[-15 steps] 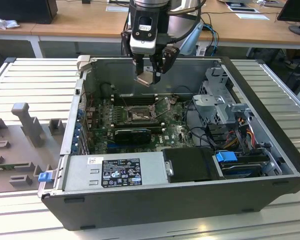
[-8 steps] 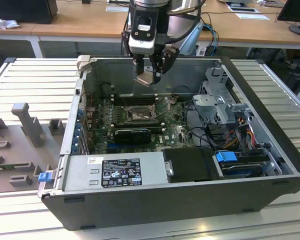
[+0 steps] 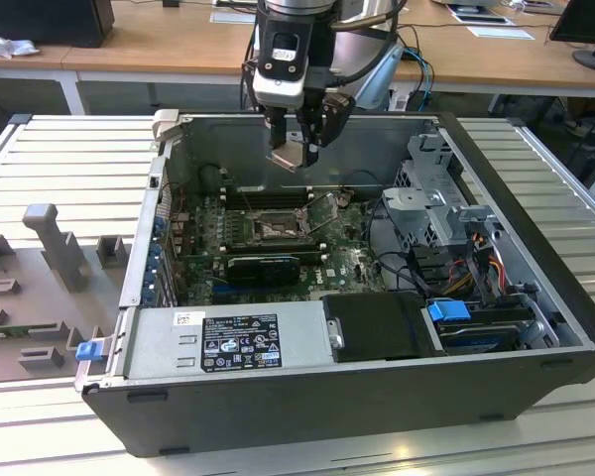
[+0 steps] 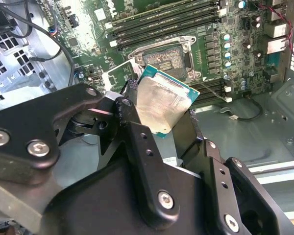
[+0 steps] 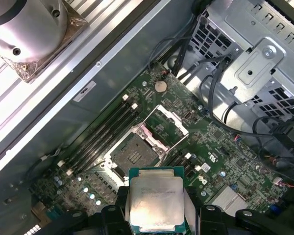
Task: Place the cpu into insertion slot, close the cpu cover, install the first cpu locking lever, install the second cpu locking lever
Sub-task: 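Place the cpu into insertion slot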
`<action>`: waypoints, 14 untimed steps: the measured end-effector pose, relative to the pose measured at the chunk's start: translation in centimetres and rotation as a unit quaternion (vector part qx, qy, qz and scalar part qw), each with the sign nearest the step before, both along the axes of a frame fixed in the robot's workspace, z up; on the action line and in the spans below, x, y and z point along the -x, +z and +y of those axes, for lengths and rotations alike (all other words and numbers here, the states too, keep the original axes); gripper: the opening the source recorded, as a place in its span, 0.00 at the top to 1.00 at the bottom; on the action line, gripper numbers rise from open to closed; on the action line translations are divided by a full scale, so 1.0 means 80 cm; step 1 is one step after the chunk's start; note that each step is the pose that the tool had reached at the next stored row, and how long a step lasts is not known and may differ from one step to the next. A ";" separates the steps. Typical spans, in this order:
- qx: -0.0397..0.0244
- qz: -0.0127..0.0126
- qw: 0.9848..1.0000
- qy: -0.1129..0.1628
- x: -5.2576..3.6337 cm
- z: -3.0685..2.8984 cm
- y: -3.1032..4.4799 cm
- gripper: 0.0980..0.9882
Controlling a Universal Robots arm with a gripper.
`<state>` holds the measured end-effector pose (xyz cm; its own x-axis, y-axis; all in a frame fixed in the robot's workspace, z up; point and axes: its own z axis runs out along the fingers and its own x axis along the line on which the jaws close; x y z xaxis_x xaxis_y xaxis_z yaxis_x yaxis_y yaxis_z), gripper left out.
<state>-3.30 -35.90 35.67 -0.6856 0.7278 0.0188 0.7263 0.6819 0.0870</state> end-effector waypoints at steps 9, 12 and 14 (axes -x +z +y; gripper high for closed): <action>0.000 0.000 1.000 -0.013 0.000 0.0000 -0.0001 0.51; 0.000 0.000 1.000 -0.017 0.000 0.0000 -0.0001 0.51; 0.000 0.000 1.000 -0.019 0.000 0.0000 -0.0001 0.51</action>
<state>-3.30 -35.90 35.67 -0.6578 0.7529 0.0188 0.7513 0.6542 0.0870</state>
